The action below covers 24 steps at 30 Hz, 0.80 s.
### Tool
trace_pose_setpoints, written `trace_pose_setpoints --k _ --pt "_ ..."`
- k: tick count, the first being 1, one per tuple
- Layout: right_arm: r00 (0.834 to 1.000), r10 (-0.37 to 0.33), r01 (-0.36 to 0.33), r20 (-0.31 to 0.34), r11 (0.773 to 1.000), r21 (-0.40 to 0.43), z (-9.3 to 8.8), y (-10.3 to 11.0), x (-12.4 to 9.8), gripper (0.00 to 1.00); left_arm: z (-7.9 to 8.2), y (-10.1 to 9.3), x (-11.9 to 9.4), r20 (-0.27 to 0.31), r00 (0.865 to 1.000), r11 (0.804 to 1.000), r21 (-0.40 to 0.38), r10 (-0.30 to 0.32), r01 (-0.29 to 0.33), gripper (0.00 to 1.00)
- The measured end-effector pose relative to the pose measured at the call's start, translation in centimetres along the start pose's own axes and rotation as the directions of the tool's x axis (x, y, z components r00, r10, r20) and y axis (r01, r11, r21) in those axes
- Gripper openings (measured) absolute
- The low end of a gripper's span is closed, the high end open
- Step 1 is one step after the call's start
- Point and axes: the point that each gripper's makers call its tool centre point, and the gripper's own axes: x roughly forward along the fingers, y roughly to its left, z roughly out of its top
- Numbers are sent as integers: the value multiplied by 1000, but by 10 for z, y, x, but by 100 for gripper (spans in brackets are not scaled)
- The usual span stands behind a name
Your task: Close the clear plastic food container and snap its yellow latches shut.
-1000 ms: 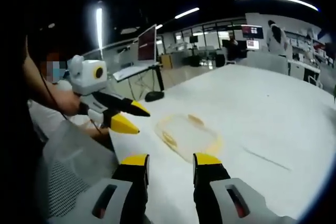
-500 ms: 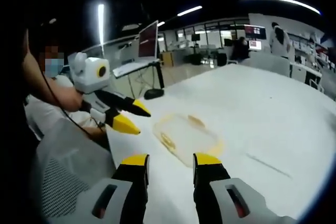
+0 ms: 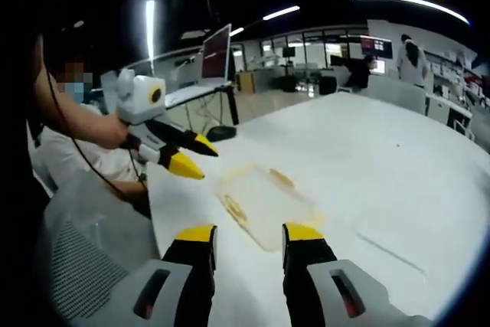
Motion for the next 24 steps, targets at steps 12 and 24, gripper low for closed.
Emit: trace_pose_setpoints --k 12,24 --pt "1000 -18 17 -22 999 -43 0 -12 12 34 -5 11 9 -49 998 997 63 -33 36 36" --pt "998 -16 10 -59 996 -91 -2 -20 25 37 -14 31 12 -93 995 994 99 -46 55 37"
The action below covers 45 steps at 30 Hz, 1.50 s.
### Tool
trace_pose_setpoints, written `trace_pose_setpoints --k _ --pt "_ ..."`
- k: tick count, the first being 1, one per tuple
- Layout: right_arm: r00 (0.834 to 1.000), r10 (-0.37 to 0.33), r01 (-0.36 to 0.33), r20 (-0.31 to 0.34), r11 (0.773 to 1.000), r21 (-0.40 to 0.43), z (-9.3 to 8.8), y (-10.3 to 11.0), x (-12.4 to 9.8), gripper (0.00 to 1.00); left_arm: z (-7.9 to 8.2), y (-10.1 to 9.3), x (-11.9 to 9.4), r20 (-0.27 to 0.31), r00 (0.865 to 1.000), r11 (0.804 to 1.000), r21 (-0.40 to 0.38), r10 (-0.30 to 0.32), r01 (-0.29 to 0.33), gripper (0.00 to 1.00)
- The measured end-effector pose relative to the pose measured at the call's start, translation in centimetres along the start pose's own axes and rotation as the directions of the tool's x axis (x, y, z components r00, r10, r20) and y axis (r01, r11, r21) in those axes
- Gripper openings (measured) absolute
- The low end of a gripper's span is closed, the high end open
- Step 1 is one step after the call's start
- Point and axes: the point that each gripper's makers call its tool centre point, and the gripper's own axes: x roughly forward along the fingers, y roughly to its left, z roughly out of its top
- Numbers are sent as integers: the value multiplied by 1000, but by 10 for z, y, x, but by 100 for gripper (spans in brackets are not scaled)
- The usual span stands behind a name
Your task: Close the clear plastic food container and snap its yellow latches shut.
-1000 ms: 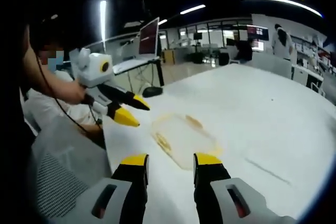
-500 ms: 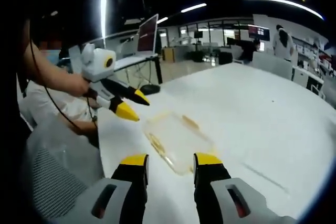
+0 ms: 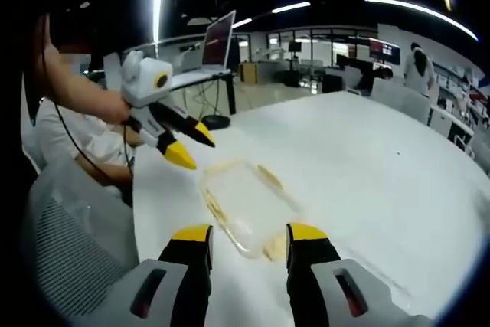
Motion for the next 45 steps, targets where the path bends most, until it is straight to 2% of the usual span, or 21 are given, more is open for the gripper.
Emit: trace_pose_setpoints --k 4,11,18,23,28,32,35,45 --pt "1000 -8 8 -14 1000 -19 0 -7 3 37 -3 3 -1 -21 1000 999 33 -14 15 37" --pt "999 -1 0 -32 999 -41 -1 -11 5 37 -5 11 0 -43 999 998 48 -26 28 37" --pt "996 19 -25 -83 996 -82 -6 -14 10 37 -8 17 2 -66 997 996 79 -38 43 39" --pt "995 18 -30 -99 992 -121 -4 -20 11 37 -13 17 5 -110 991 988 126 -78 92 39" --pt "992 15 -32 -124 990 -137 -5 -27 15 37 -15 22 6 -131 988 982 159 -82 102 39" --pt "986 14 -42 -167 985 -168 -7 -31 15 36 -15 24 7 -151 984 971 207 -90 121 40" --pt "979 14 -59 -204 975 -213 -11 -32 16 31 -17 28 9 -176 979 967 213 -99 136 42" --pt "961 41 -110 -272 964 -243 -19 -33 23 39 -28 30 14 -246 960 940 277 -132 200 43"
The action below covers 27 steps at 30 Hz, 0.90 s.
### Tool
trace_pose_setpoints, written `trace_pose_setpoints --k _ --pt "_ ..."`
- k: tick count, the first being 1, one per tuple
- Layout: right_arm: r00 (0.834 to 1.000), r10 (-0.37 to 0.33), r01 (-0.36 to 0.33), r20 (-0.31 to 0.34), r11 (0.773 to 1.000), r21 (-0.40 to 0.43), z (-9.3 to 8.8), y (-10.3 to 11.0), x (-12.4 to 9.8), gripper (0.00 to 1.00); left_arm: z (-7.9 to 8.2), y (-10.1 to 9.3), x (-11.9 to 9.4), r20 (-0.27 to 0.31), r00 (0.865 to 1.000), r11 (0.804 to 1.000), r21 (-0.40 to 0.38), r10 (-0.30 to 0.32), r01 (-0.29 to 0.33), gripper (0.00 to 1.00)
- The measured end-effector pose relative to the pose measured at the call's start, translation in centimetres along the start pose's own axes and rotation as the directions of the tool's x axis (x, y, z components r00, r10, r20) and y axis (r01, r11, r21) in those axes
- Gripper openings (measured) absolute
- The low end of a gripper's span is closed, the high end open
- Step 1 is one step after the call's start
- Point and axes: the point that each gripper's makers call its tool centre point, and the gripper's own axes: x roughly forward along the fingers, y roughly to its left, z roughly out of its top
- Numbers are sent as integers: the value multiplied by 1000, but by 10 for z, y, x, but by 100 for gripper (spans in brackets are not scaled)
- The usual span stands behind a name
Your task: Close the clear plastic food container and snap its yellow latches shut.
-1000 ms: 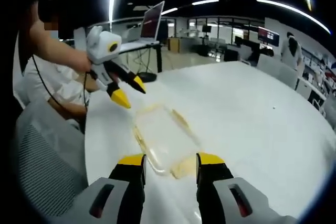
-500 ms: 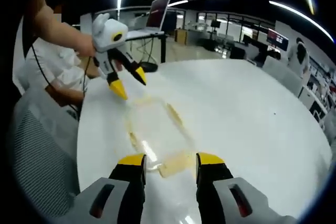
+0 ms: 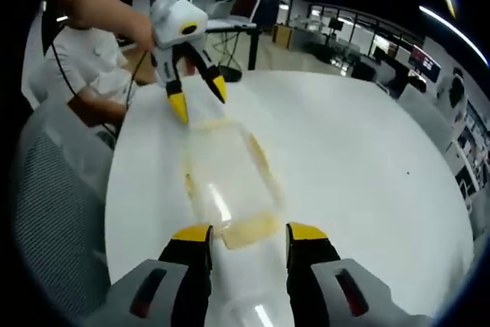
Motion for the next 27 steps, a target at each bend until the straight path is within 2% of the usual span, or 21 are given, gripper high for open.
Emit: trace_pose_setpoints --k 5,10,16,22,23,27 --pt "998 41 -44 -48 997 -61 -5 -1 4 42 -4 0 6 -39 999 997 67 -33 35 44" --pt "996 55 -59 -75 997 -48 -6 -12 10 42 -5 1 8 -61 997 992 111 -50 56 44" --pt "989 73 -83 -127 994 -75 -9 -18 19 43 -8 3 11 -79 994 988 131 -68 78 44" --pt "978 129 -147 -163 984 -98 -10 -9 25 44 -9 3 13 -95 992 982 160 -88 103 45" --pt "976 132 -152 -174 983 -106 -12 -8 26 44 -11 4 14 -116 989 977 181 -89 109 45" --pt "968 134 -168 -213 974 -152 -19 -6 30 46 -8 5 15 -100 990 976 187 -97 114 45"
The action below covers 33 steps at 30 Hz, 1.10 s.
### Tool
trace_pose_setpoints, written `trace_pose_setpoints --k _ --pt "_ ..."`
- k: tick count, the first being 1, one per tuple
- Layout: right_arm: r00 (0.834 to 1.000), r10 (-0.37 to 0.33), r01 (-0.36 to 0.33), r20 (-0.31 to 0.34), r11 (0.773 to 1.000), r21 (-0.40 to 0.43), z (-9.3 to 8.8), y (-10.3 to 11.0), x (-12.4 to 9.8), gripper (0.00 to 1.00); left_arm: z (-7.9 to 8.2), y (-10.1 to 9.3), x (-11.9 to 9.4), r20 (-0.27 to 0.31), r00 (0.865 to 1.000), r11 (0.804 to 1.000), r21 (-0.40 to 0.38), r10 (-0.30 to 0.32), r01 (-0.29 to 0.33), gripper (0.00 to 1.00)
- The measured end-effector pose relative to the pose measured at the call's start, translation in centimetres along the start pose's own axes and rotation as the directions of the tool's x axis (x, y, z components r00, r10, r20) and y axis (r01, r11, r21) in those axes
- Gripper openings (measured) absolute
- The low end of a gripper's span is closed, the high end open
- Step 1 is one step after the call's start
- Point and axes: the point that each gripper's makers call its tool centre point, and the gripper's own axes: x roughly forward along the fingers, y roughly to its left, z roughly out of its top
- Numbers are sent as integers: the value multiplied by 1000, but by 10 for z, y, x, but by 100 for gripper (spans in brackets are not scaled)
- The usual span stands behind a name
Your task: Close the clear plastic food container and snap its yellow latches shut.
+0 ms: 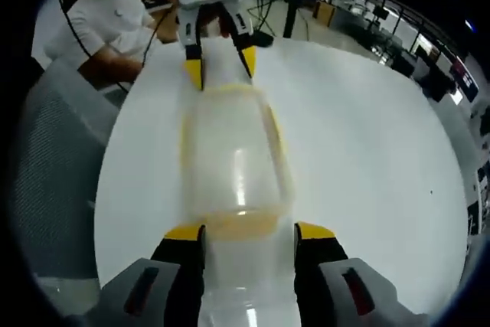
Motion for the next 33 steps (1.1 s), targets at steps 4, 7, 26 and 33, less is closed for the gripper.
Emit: trace_pose_setpoints --k 4,7,26,33 --pt "1000 21 -21 -14 1000 -11 -1 5 5 47 -1 -1 3 -4 1000 1000 16 -12 12 45" --pt "999 24 -25 -35 999 -30 -4 6 9 46 0 -3 6 -8 1000 999 32 -19 19 45" --pt "988 83 -89 -134 995 -34 -11 8 19 40 3 -10 14 -41 995 992 82 -94 97 41" --pt "984 91 -96 -151 995 -25 -12 9 19 40 2 -12 15 -56 991 991 49 -118 121 39"
